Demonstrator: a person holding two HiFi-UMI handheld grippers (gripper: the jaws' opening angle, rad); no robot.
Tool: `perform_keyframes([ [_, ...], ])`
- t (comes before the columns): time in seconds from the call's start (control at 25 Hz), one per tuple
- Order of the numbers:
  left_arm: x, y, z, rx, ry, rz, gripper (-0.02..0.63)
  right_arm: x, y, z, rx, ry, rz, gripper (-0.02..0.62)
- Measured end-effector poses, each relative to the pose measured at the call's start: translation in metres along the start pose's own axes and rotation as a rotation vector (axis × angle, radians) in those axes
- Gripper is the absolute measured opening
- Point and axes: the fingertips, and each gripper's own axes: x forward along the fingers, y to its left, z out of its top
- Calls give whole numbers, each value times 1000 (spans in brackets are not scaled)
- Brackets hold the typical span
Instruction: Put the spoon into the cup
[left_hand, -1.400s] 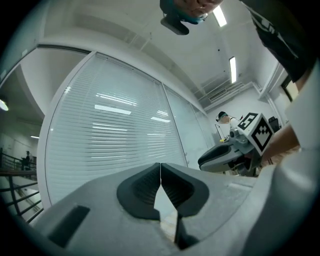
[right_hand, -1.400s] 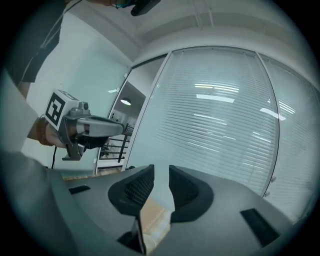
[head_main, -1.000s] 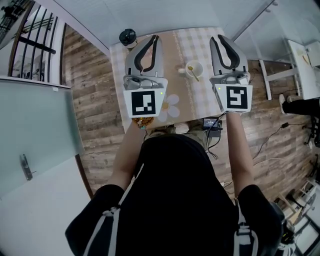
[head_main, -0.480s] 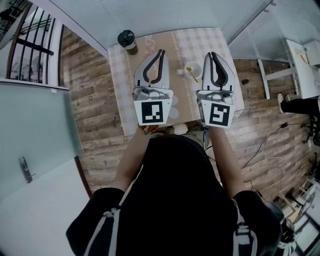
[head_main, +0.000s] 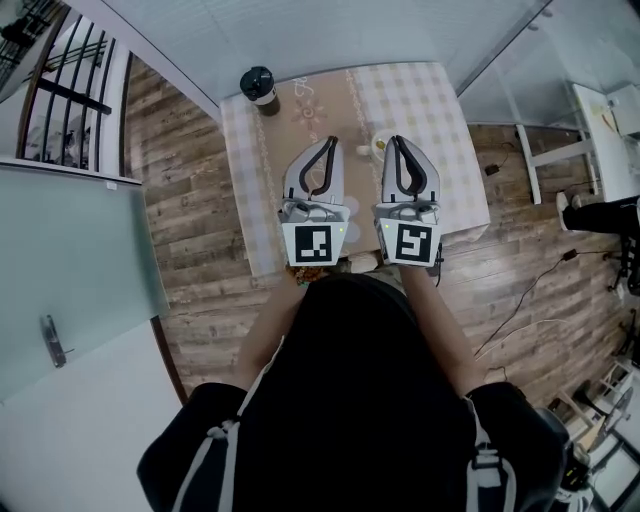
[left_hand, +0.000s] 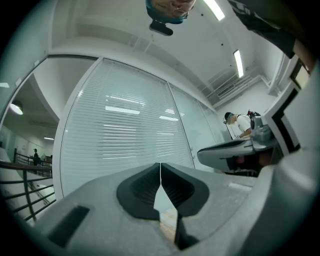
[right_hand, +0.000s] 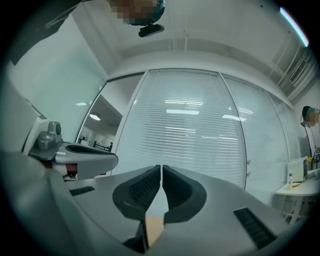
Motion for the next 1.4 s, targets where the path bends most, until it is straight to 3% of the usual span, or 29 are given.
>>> perform_keyframes([
  [0.4, -3, -16, -30, -79, 46, -42, 18, -7, 21, -44, 106, 110, 33, 11],
  [1.08, -5, -15, -54, -81, 103, -72, 18, -17, 34, -88, 81, 219, 115, 9],
  [1.4, 1, -11, -61, -88, 109, -59, 18, -13, 37, -85, 78, 213, 120, 9],
])
